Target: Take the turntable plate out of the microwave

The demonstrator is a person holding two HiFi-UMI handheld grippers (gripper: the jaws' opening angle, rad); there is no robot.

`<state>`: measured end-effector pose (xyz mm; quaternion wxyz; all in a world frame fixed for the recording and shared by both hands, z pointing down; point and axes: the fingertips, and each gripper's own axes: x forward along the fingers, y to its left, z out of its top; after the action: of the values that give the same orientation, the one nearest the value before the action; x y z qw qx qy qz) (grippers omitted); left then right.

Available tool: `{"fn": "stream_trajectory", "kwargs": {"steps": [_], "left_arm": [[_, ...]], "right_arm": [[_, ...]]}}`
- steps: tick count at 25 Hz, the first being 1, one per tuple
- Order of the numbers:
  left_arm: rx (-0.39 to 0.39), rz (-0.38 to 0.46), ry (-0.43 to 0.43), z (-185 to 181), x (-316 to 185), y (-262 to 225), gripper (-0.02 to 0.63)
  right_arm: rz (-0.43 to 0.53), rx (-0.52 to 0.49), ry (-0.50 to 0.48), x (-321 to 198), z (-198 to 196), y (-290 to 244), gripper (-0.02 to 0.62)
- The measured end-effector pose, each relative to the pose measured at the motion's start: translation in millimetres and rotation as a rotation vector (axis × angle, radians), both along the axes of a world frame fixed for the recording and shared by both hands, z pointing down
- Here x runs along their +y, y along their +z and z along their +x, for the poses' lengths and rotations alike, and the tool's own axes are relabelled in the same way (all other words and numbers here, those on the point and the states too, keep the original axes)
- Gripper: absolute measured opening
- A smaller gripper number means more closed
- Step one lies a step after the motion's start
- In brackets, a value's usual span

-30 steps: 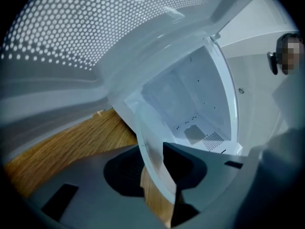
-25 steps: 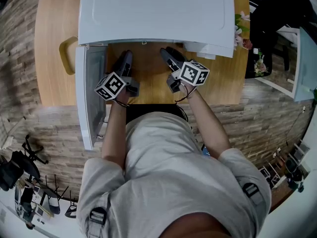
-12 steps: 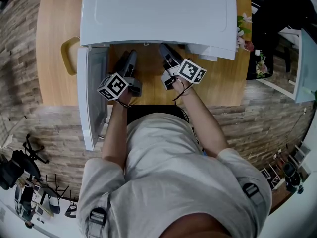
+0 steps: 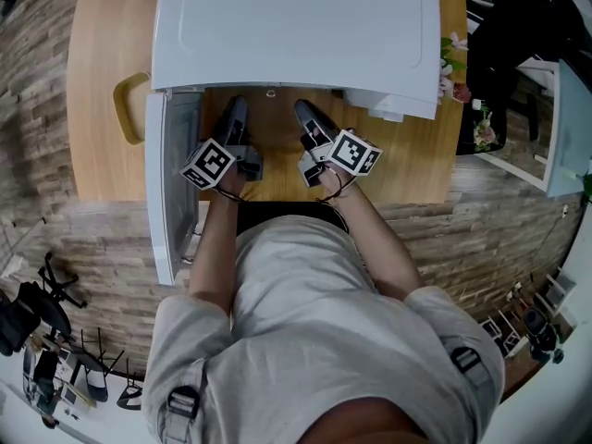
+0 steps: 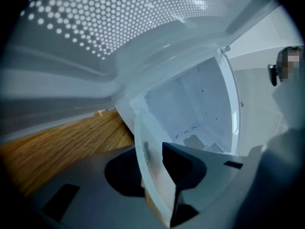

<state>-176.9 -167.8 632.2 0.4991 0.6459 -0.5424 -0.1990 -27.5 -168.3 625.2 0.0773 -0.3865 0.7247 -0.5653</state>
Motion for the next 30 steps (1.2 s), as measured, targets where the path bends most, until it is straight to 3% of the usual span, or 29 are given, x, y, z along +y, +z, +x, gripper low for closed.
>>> {"fn": "stream_trajectory", "kwargs": {"steps": [11, 15, 20, 25, 27, 30], "left_arm": [[0.099, -0.033, -0.01, 9, 19, 3, 0.098], [0.119, -0.039, -0.019, 9, 18, 4, 0.098], [0.158, -0.037, -0.057, 9, 15, 7, 0.132], [0.136, -0.024, -0.046, 7, 9, 2, 0.146], [0.117, -0.013, -0.021, 7, 8, 0, 0.093], [0.084, -0.002, 0.002, 6, 7, -4, 0.094]], "right_arm": [[0.002, 0.04, -0.039, 6, 8, 18, 0.122], [0.013, -0.01, -0.048, -11, 0, 10, 0.181], [-0.01, -0.013, -0.033, -21, 1, 17, 0.124], [-0.015, -0.042, -0.018, -17, 1, 13, 0.107], [-0.001, -0.04, -0.017, -16, 0, 9, 0.096], [0.016, -0.015, -0.025, -17, -1, 6, 0.1]]}}
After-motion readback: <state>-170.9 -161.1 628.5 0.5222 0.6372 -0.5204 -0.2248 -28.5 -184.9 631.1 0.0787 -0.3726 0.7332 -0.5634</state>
